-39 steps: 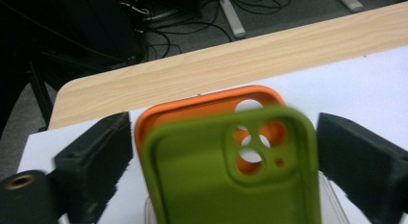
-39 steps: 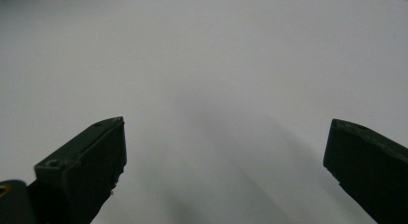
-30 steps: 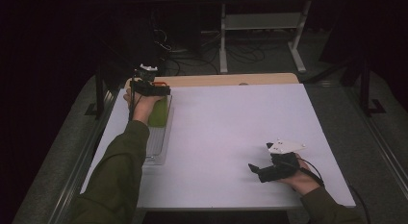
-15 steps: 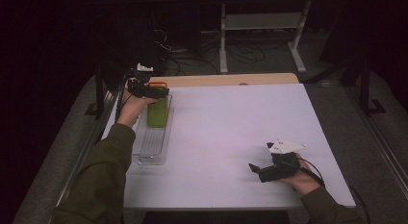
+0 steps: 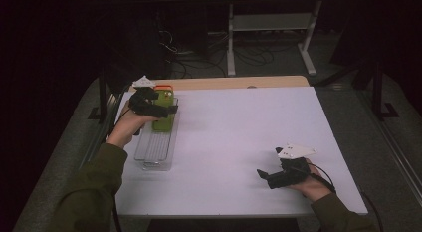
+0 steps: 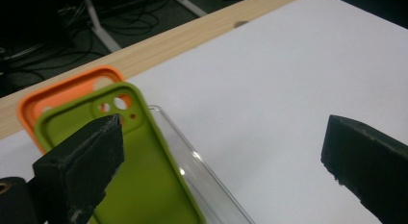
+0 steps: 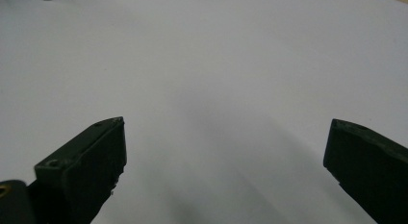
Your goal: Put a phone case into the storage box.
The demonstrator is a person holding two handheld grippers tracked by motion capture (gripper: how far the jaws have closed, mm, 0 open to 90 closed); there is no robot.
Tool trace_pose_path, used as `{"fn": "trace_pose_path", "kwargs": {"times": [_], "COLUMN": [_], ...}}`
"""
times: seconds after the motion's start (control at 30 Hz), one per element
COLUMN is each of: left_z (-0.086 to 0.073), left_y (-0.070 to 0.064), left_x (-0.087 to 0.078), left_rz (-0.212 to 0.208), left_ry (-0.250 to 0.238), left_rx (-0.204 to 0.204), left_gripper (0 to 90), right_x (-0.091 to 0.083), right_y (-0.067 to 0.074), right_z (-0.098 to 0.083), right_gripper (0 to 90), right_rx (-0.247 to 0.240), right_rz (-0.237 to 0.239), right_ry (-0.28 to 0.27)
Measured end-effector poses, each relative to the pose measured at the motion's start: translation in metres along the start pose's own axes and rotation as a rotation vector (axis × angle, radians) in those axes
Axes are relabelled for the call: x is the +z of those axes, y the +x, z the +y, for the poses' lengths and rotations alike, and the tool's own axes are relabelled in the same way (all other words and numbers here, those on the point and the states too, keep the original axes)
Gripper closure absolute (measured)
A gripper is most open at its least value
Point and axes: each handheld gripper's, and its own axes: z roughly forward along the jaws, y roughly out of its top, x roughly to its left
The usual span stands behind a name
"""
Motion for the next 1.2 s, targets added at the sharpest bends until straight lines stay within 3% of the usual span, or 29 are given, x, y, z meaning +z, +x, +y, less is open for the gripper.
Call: {"fn": "trace_pose_path", "kwargs": {"times": [0.03, 0.4, 0.93, 1.2], "left_z": [-0.001, -0.018, -0.05, -0.068], "left_y": [-0.003, -0.025, -0.053, -0.063], "left_x": [-0.002, -0.02, -0.035, -0.041], "left_rz": [-0.014, -0.107, -0.195, -0.222], "left_ry": [-0.011, -0.057, -0.043, -0.036], "left_rx": [-0.013, 0.034, 0.113, 0.123], "left_gripper": [0.9, 0.9, 1.0, 1.0], "right_x": [0.0, -0.004, -0.006, -0.006], "right_y": [0.0, -0.002, -0.002, -0.001], "right_z": [0.0, 0.004, 0.006, 0.006], "right_gripper": [0.8, 0.8, 0.8, 0.8], "right_rx": [0.005, -0.006, -0.001, -0.013], "right_rz": [0.005, 0.029, 0.041, 0.051], "right_ry": [-0.001, -0.018, -0.014, -0.017]}}
